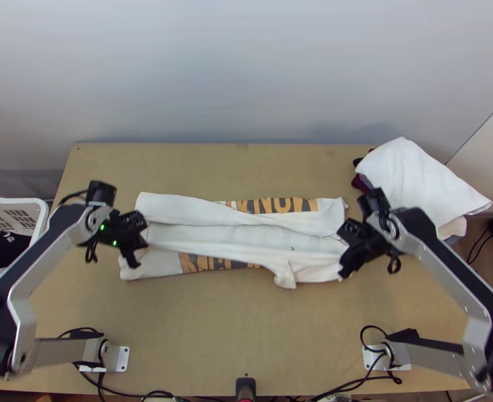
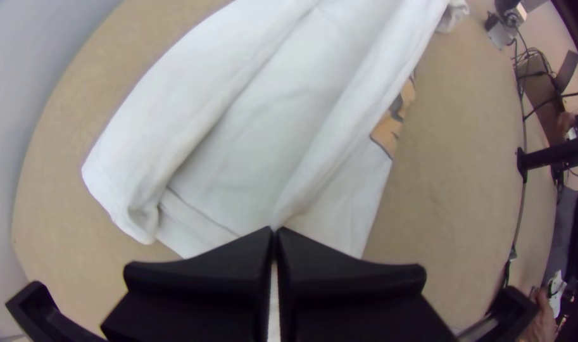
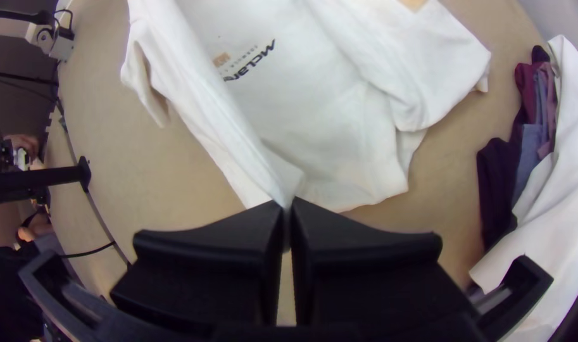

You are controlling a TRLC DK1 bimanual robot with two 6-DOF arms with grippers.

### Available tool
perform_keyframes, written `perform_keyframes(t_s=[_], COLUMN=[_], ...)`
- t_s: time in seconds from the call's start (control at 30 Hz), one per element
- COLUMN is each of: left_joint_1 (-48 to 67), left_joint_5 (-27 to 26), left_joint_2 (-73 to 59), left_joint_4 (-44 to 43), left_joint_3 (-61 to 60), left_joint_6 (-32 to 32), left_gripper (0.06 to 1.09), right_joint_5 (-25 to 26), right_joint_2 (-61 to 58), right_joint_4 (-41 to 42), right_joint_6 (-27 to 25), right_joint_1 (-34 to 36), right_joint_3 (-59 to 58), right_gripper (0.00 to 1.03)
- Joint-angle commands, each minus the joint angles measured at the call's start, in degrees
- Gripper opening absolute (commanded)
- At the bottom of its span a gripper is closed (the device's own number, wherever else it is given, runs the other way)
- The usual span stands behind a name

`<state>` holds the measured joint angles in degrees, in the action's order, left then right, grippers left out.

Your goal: Fold the t-shirt

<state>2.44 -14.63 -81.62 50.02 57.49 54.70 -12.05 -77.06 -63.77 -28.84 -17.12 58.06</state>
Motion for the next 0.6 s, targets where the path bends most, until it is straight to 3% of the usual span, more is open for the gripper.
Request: perform_keyframes(t_s=[0.0, 0.17, 0.57], left_joint_1=[-0.24, 0.38, -1.21], left_joint_5=[-0.04, 1.8, 4.79], left_joint_2=[-12.51, -18.39, -28.5], left_joint_4=[-0.27, -1.33, -0.89], left_joint_3=[10.53, 15.02, 25.83], left_joint_6=[-1.87, -1.96, -2.58], left_gripper=[0.1, 0.1, 0.1], right_joint_5=[-0.07, -0.07, -0.07], right_joint_2=[-11.01, -19.27, -33.95], right_joint_4=[-0.3, -0.39, -2.41], right_joint_6=[-5.7, -8.25, -9.13], right_joint_1=[6.93, 7.81, 8.69], right_joint_3=[9.44, 16.38, 33.08], right_gripper=[0.04, 0.04, 0.04])
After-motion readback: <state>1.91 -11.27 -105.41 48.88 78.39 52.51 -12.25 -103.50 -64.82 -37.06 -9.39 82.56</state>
